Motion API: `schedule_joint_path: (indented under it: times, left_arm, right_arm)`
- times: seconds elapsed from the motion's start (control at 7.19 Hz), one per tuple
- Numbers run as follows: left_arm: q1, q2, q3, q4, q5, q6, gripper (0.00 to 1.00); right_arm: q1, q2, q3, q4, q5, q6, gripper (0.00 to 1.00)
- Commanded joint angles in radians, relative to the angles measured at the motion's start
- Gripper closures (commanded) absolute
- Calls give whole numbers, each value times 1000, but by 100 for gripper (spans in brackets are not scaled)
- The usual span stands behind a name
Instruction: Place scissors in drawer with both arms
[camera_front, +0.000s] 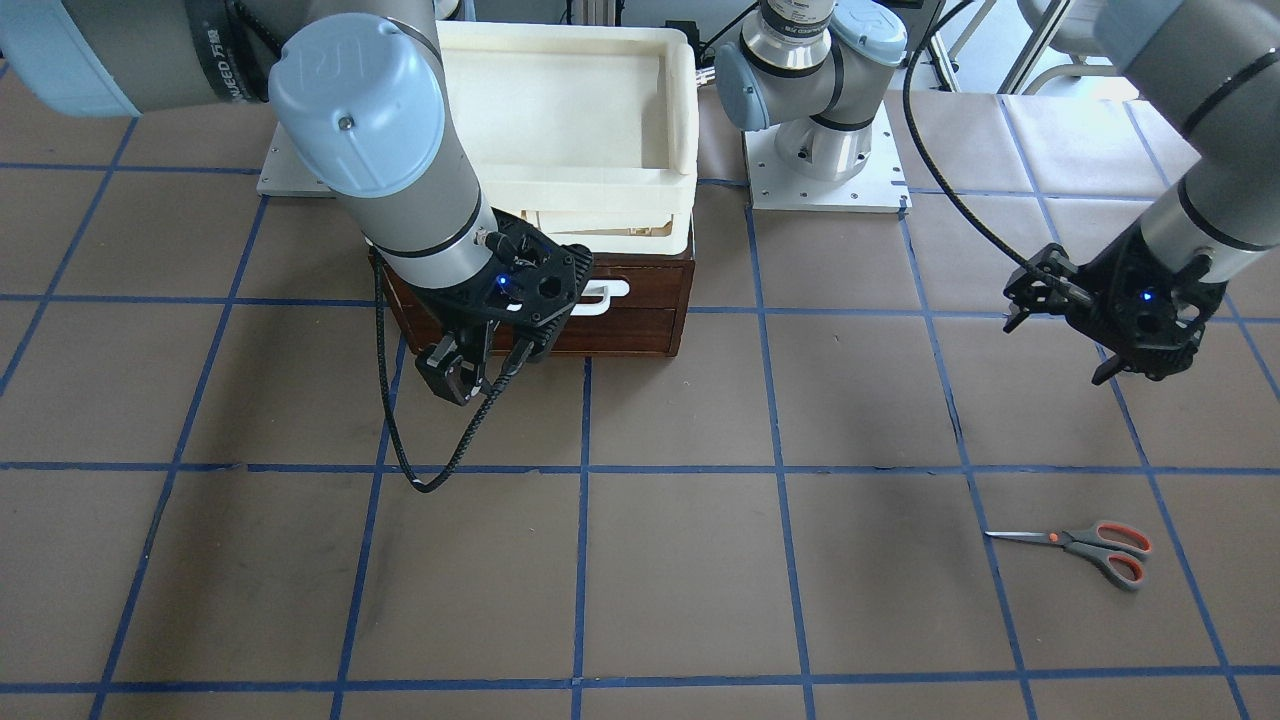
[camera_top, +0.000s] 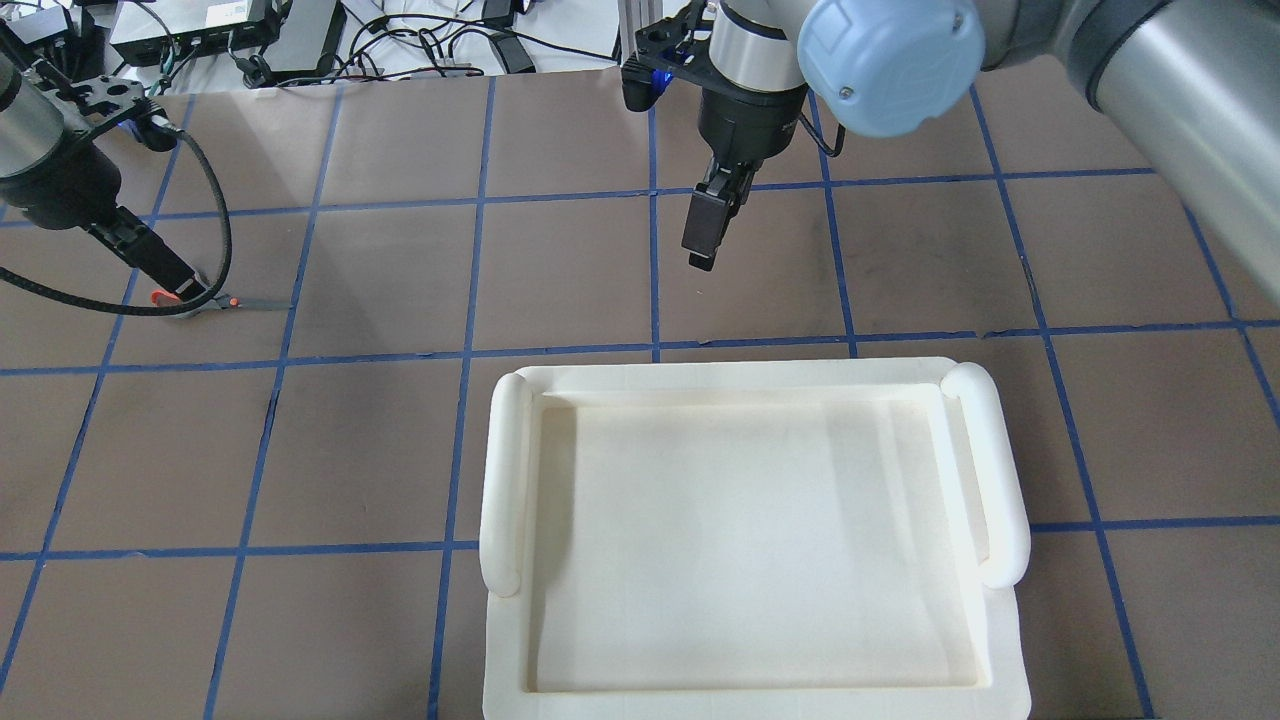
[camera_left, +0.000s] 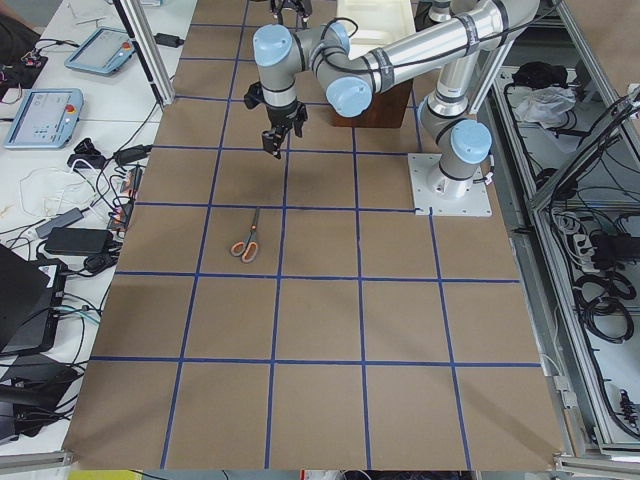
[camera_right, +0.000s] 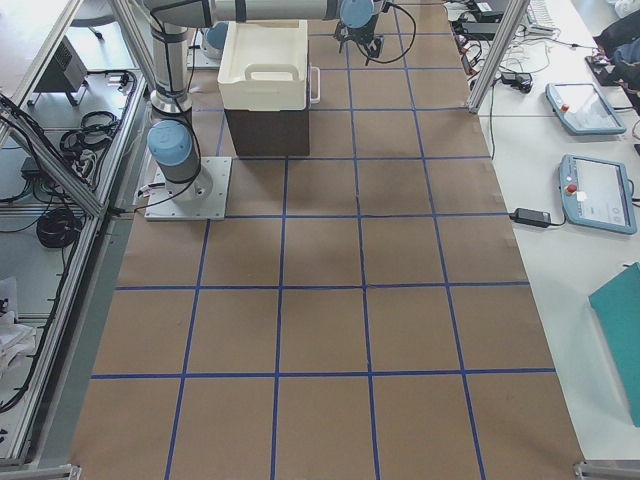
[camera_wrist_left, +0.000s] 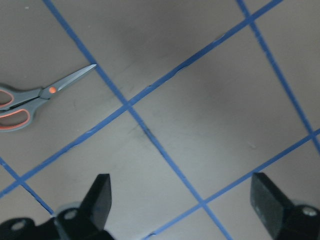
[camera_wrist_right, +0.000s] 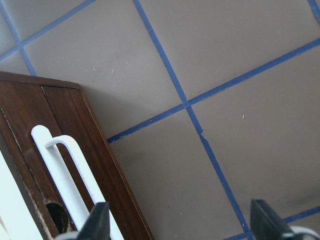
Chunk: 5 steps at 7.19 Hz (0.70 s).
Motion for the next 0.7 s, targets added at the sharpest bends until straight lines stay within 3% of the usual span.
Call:
schedule_joint_path:
  times: [0.0,0.14,0.56]
  left_arm:
    - [27,-136,3,166,31,199,0]
    - [27,-192,14,172,31,215,0]
    - [27,-308,8,553,30,231,0]
  right_arm:
    - [1,34,-24,202,-14,-238,0]
    - [6,51,-3,284,-14,-310,0]
    - [39,103,7,157,-41,-421,7]
